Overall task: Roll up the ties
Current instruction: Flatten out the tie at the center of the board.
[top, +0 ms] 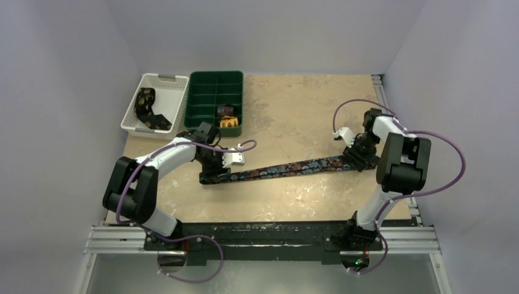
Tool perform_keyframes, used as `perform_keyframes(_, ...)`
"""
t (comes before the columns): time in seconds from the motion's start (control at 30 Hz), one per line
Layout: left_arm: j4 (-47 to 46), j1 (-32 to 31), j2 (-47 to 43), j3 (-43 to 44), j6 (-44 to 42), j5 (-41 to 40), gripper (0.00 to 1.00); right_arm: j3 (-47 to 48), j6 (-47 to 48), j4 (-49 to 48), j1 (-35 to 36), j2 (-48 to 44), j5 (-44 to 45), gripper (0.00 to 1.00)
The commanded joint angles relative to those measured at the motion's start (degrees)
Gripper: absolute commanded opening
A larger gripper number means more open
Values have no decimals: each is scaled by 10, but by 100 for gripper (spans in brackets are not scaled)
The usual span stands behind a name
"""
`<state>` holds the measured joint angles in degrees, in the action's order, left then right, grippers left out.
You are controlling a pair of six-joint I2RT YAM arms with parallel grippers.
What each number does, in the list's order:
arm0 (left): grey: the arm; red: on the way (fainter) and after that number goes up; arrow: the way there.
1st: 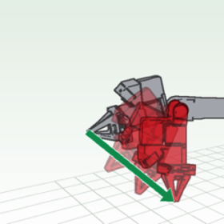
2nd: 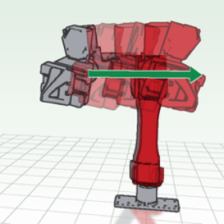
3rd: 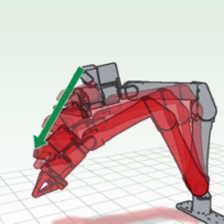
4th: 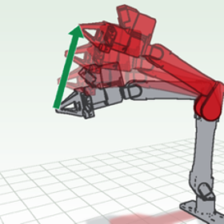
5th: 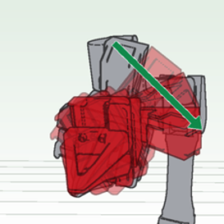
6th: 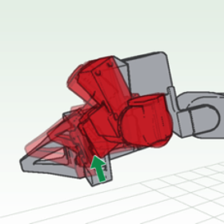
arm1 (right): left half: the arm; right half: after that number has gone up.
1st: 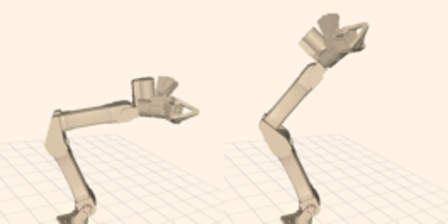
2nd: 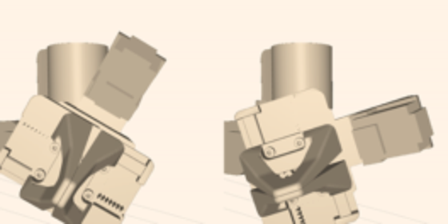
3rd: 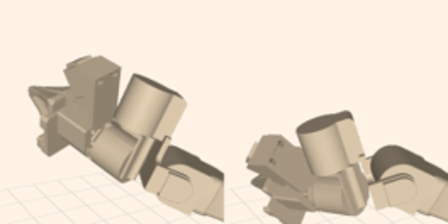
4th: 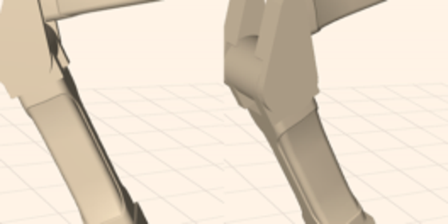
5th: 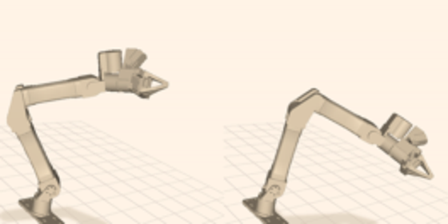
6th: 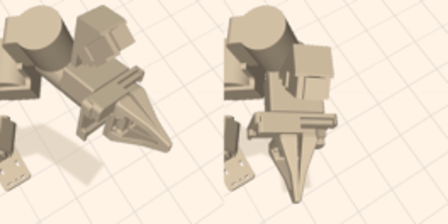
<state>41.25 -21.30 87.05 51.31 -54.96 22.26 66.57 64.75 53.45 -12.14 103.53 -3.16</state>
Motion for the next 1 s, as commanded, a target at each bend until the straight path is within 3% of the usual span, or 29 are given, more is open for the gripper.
perform_keyframes(0.0,-3,-4,11,23,-4,-17,45,49,4,31,-13,0,-60,45)
perform_keyframes(0.2,5,-3,-5,12,-5,-26,26,173,-33,127,-57,39,-136,45)
perform_keyframes(0.3,4,-4,-9,5,2,-25,23,199,-68,140,-67,70,-142,40)
perform_keyframes(0.6,4,-3,-16,-3,15,-27,18,228,-172,134,-77,156,-143,39)
perform_keyframes(0.77,4,-2,-25,-14,10,-41,4,223,-191,102,-85,178,-97,45)
perform_keyframes(0.97,-6,15,-43,-42,-9,-48,0,225,-182,104,-101,185,-76,53)
